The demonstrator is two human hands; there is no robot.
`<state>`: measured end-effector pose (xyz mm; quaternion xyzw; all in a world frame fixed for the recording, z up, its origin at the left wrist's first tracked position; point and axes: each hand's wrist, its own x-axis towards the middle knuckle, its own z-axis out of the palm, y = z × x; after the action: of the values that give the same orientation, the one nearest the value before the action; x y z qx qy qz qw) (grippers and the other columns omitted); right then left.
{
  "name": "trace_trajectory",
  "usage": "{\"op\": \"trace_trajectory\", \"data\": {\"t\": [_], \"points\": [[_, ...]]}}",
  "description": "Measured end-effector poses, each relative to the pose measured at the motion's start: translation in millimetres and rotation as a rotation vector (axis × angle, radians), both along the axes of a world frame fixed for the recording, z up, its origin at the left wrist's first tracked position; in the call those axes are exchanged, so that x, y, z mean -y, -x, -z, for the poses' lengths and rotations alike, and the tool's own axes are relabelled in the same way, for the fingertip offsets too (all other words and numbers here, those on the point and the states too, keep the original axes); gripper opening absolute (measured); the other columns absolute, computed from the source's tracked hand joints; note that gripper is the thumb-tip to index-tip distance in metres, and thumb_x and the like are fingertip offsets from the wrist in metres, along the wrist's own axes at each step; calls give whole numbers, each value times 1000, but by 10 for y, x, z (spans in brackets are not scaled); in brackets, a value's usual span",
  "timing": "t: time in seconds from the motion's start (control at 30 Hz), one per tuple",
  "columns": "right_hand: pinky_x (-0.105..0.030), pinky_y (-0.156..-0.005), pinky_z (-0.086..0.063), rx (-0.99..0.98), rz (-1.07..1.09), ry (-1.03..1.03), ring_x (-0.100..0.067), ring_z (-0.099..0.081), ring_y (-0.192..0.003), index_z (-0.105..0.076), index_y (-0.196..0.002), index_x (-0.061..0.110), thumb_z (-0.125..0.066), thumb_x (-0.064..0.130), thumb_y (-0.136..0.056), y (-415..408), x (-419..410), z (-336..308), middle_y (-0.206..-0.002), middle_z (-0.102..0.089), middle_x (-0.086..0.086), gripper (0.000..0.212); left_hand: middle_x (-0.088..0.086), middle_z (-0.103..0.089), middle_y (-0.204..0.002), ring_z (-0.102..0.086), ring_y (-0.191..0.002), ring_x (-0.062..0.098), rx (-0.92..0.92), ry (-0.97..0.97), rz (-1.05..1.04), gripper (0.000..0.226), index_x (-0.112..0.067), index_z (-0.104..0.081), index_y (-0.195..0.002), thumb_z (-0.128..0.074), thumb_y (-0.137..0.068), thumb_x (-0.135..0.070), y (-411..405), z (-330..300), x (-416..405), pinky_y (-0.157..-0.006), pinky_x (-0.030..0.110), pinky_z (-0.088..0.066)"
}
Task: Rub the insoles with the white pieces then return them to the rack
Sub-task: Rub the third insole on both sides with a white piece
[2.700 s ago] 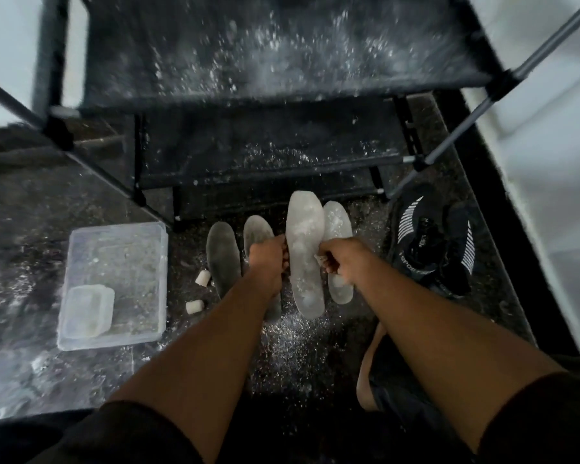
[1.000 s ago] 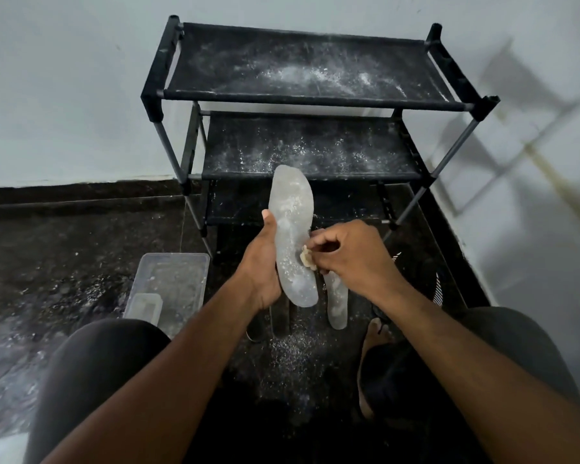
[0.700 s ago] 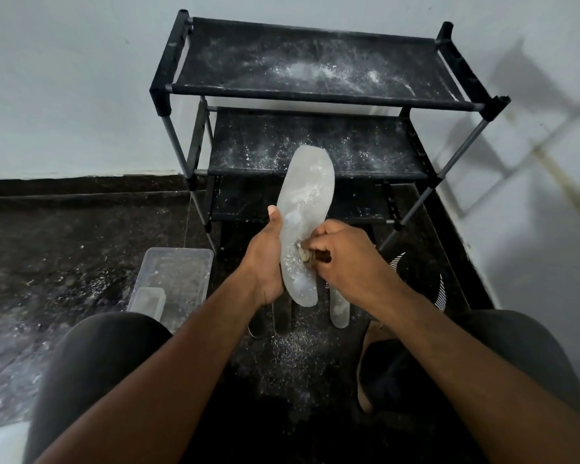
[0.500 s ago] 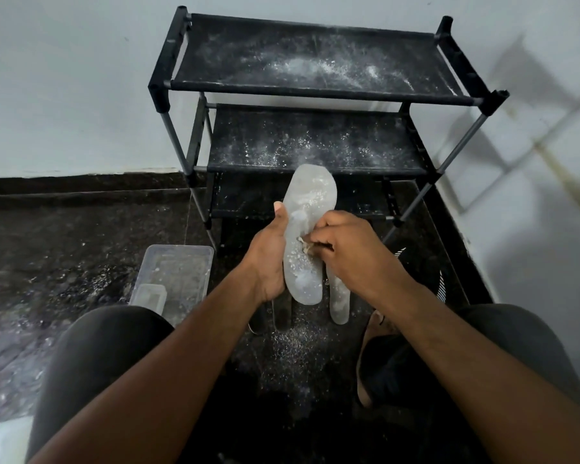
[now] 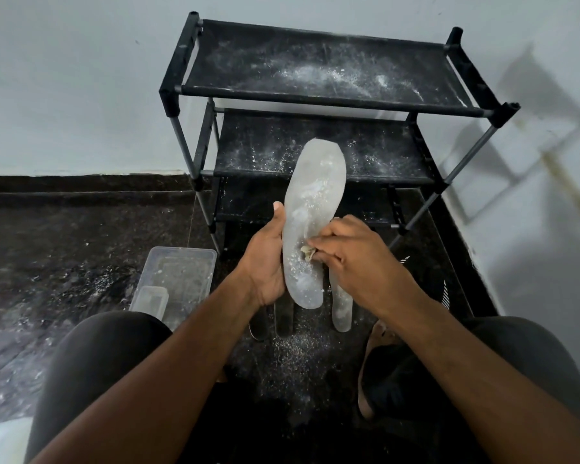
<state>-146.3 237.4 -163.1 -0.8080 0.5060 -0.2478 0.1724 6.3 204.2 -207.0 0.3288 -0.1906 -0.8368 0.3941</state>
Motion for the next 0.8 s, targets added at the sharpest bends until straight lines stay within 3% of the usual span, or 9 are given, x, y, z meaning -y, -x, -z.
{"op": "trace_trajectory", "data": {"t": [0.07,0.23,0.33,0.5,0.67,0.73,0.8], "points": [[-3,-84,-33,1,-13,24,-1,-43,-90,-75,-106,7,-70,7,-84,-19,7,9,-96,-63,-2,22,21,-66,-132,-68,-114,31,-25,-6,-14,74,-5,-54,-145,-26,-106,-62,8,-1,0,-102,46,-55],[-24,-79,-47,-186,-23,103,-8,-40,-94,-77,-100,19,-68,26,-87,45,55,-28,-95,-56,11,17,20,-69,-128,-71,-110,30,-60,0,-40,70,-4,-55,-142,-26,-107,-58,33,-42,7,-98,46,-58],[-37,-75,-52,-282,-74,129,-17,-47,-93,-77,-102,19,-76,22,-80,77,64,-39,-95,-60,9,22,21,-67,-132,-70,-113,30,-60,-10,-38,71,-4,-53,-145,-26,-107,-58,30,-36,4,-93,44,-60],[-34,-78,-51,-265,-62,131,-17,-47,-95,-78,-97,17,-69,17,-84,30,61,-101,-89,-62,7,16,18,-69,-129,-70,-113,28,-49,4,-12,73,-5,-52,-146,-26,-106,-61,58,-40,-9,-95,43,-60],[-16,-82,-37,-72,-78,-55,-3,-41,-94,-77,-102,24,-74,21,-84,69,5,-93,-91,-58,17,18,18,-71,-121,-72,-101,28,-23,-12,37,79,-7,-56,-142,-27,-102,-68,14,-5,18,-87,42,-61],[-17,-83,-38,-46,-3,10,-4,-41,-94,-76,-106,20,-73,20,-85,129,37,-113,-94,-60,16,21,15,-72,-113,-72,-92,25,-14,4,51,78,-8,-59,-139,-27,-101,-68,35,-24,14,-80,39,-63],[-26,-84,-43,-78,27,44,-8,-42,-96,-72,-114,15,-70,19,-88,92,63,-132,-98,-64,8,27,15,-72,-114,-71,-93,24,-20,20,41,74,-8,-60,-139,-29,-103,-65,54,-47,3,-84,39,-62]]}}
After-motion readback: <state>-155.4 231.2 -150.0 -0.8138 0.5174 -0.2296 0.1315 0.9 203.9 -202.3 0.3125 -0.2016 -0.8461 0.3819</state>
